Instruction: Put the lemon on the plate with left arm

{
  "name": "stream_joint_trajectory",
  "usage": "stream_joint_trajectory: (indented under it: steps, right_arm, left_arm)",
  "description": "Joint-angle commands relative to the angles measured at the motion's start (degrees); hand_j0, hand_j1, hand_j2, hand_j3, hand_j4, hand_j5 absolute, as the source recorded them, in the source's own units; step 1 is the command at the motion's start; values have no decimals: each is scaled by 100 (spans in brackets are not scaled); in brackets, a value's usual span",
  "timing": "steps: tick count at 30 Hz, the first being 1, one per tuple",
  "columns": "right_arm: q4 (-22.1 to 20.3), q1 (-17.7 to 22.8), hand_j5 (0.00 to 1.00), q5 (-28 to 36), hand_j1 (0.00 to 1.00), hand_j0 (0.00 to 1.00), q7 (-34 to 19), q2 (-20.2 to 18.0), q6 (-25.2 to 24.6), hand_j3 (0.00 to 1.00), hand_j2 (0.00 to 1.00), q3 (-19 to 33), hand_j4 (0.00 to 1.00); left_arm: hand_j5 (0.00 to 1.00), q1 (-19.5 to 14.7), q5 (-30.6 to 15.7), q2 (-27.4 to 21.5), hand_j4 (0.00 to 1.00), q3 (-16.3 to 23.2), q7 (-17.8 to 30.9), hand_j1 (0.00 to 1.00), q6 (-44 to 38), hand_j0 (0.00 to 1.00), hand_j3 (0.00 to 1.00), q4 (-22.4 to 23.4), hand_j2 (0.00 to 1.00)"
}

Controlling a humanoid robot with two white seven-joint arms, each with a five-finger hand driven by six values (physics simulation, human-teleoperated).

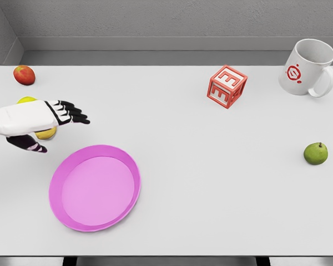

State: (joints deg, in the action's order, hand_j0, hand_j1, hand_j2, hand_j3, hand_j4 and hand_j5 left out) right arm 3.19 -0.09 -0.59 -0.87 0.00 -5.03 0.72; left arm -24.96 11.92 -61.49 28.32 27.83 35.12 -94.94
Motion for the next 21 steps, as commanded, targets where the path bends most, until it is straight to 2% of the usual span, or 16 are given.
stream_joint_trajectory:
  steps: [1, 5, 6, 7, 10, 12, 17, 21]
  right_arm:
    - [42, 9, 100, 7, 100, 100, -1, 0, -7, 100, 100, -1, 100]
    - [24, 18, 100, 7, 100, 100, -1, 0, -7, 100, 100, -1, 100]
    - [15, 18, 100, 7, 100, 100, -1, 0, -7, 100, 100, -10, 100]
    - [15, 18, 100, 7, 100, 100, -1, 0, -7, 100, 100, -1, 100]
    - [15, 18, 100, 7, 100, 100, -1, 0, -7, 100, 100, -1, 100]
    - [15, 18, 100, 7, 100, 100, -1, 0, -7, 100, 100, -1, 100]
    - [15, 18, 100, 7, 100, 100, -1, 0, -7, 100, 100, -1, 100]
    - [15, 18, 100, 7, 100, 100, -1, 0, -7, 100, 100, -1, 100]
  left_arm:
    - [100, -9, -14, -12, 100, -2, 3, 100, -12, 100, 100, -7, 100]
    - [100, -114, 161, -12, 100, -29, 3, 100, -12, 100, 100, 125, 100]
    - [100, -106, 214, -3, 100, -177, 3, 100, -12, 100, 100, 230, 100]
    - [100, -97, 495, 40, 100, -520, 3, 100, -12, 100, 100, 441, 100]
    - [100, -61, 540, 58, 100, -547, 3, 100, -12, 100, 100, 485, 100]
    - [100, -70, 540, 111, 100, -547, -6, 100, -12, 100, 100, 705, 100]
    - [100, -61, 1084, 524, 100, -494, -6, 100, -12, 100, 100, 784, 100]
    - [100, -26, 1111, 542, 100, -486, -6, 100, -12, 100, 100, 775, 100]
